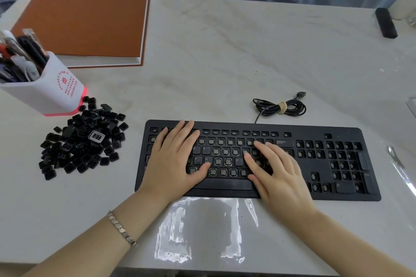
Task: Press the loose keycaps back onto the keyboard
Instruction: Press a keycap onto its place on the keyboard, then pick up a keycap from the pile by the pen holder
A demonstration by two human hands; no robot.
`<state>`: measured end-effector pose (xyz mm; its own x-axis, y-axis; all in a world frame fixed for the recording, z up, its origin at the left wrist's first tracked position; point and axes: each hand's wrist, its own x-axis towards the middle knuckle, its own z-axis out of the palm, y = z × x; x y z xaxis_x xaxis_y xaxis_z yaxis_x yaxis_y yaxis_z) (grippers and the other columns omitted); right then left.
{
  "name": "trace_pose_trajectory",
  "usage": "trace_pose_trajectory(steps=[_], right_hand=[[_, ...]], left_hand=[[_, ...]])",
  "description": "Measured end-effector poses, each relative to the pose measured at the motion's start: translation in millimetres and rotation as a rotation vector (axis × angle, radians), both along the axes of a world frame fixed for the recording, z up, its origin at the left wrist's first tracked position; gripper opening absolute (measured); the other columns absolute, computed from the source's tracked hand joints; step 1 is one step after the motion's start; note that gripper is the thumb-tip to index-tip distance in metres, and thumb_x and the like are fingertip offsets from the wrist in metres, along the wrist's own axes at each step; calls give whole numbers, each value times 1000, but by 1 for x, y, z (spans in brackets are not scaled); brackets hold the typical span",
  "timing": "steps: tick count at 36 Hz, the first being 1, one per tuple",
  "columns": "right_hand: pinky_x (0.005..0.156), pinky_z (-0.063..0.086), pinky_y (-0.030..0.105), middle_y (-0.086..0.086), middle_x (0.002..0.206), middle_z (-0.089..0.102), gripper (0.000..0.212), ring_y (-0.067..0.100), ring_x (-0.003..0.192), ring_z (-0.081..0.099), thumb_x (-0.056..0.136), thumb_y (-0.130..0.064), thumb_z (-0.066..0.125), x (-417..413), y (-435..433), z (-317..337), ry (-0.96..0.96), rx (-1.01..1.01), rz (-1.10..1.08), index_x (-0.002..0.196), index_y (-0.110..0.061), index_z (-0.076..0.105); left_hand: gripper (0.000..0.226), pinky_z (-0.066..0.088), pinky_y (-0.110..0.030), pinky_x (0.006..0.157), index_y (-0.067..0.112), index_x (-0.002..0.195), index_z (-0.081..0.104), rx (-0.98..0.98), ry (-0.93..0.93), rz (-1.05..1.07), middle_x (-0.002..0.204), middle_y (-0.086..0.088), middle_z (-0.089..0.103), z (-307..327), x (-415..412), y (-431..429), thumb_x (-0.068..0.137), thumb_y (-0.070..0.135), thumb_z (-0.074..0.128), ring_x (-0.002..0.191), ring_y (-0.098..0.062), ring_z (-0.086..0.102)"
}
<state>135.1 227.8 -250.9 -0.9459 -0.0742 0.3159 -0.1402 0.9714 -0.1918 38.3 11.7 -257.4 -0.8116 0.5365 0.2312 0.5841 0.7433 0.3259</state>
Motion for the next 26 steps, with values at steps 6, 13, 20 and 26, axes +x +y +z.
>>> trace_pose_trajectory(steps=[6, 13, 20, 26], right_hand=[[101, 32, 41, 12, 129, 56, 47, 26, 125, 42, 100, -35, 27, 0, -1, 1, -89, -7, -6, 112, -15, 68], [88, 45, 41, 7, 107, 66, 31, 25, 106, 54, 84, -31, 48, -9, -5, 19, -80, -86, -69, 92, -17, 74], [93, 35, 23, -3, 108, 64, 22, 16, 107, 53, 91, -19, 54, -51, -57, 55, -352, -262, -18, 108, -18, 69], [97, 40, 30, 0, 120, 58, 28, 17, 112, 52, 94, -21, 48, -91, -134, 71, -491, -333, 182, 118, -18, 63]], left_hand=[[64, 20, -43, 111, 6, 126, 57, 11, 10, 0, 141, -10, 48, -1, 0, 1, 80, 50, 48, 134, -21, 33], [62, 18, -40, 111, 8, 126, 57, 17, -55, -35, 141, -9, 48, 2, 0, 1, 83, 51, 46, 135, -19, 33], [42, 26, -33, 107, 7, 116, 65, 137, -29, 38, 126, -8, 61, 27, -4, -47, 90, 32, 43, 119, -12, 48], [43, 46, -49, 92, 6, 122, 61, -9, -27, 481, 131, -13, 57, 35, -19, -131, 82, 21, 64, 116, -35, 55]])
